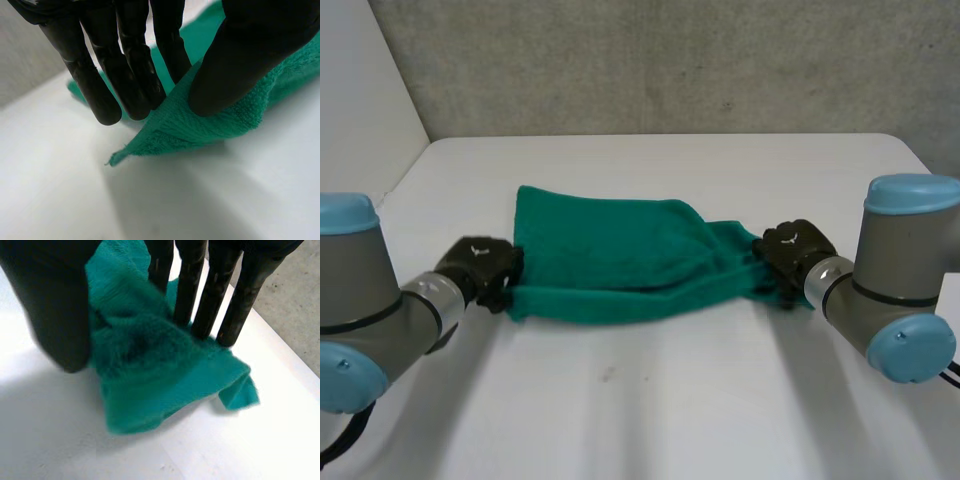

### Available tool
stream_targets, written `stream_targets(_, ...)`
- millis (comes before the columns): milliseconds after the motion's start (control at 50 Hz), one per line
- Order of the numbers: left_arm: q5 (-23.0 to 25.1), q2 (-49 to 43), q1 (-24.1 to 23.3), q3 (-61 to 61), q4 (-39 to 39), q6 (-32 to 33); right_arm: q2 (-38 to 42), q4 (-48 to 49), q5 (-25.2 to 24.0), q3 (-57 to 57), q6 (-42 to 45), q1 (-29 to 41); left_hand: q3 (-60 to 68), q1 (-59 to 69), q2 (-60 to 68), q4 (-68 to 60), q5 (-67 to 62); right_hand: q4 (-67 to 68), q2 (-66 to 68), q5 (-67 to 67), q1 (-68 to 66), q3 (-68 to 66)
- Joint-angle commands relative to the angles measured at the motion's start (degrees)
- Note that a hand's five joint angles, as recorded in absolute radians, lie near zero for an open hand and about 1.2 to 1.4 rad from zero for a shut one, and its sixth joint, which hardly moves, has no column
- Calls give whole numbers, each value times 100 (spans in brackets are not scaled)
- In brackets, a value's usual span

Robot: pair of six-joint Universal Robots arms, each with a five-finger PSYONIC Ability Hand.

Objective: Fold the towel.

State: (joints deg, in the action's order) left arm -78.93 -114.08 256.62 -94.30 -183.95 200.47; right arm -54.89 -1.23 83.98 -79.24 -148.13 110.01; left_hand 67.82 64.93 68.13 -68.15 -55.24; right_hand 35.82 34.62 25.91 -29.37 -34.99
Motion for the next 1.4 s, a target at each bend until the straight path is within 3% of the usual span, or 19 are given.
stream_targets(20,-26,772,-147,-54,-290,-78,-337,-1474,-110,567,-49,-286,1218,1507,1187,-1185,-1476,-1295,-1175,-1304,650,1212)
stream_targets(120,-44,914,-217,-54,-308,-52,-549,-2433,-828,1234,-706,-944,1218,1507,1187,-1185,-1476,-1262,-1142,-1271,617,1179)
stream_targets(200,-53,879,-209,-28,-308,-52,-540,-2566,-1339,1359,-1032,-1314,1218,1507,1187,-1185,-1476,-1161,-1041,-1170,516,1078)
stream_targets(420,-62,878,-174,34,-299,-52,-461,-2496,-1508,920,-1842,-1561,1218,1507,1187,-1185,-1476,-992,-872,-1001,347,909)
stream_targets(520,-62,878,-191,-1,-299,-43,-469,-1839,-1473,735,-2000,-1570,1218,1507,1187,-1185,-1476,-993,-873,-1001,348,909)
stream_targets(640,-53,878,-147,-1,-299,-34,-400,-1582,-1464,1217,-1860,-1570,1218,1507,1187,-1185,-1476,-976,-856,-984,331,893)
stream_targets(720,-70,905,-130,-1,-299,-26,92,-1600,-1473,1841,-1562,-1526,1218,1507,1187,-1185,-1476,-707,-587,-716,62,624)
stream_targets(900,-53,922,-130,25,-308,-17,1137,-2407,-1350,3080,-33,-1351,1218,1507,1187,-1185,-1476,-404,-284,-412,-241,320)
stream_targets(1120,-44,896,-112,60,-343,-17,1728,-2505,-1367,3530,12,-1227,1218,1507,1187,-1185,-1476,-85,35,-93,-560,1)
stream_targets(1260,-44,887,-103,87,-343,-17,2088,-2496,-1341,3749,-5,-1227,1218,1507,1187,-1185,-1476,906,1026,898,-1551,-990)
stream_targets(1340,-44,896,-86,96,-343,-17,2246,-2531,-1341,3899,-5,-1210,1218,1507,1187,-1185,-1476,2436,2556,2427,-3081,-2519)
stream_targets(1400,-44,905,-42,96,-343,-17,2220,-2610,-1349,3995,-23,-1166,1218,1507,1187,-1185,-1476,4415,4535,4406,-5060,-4498)
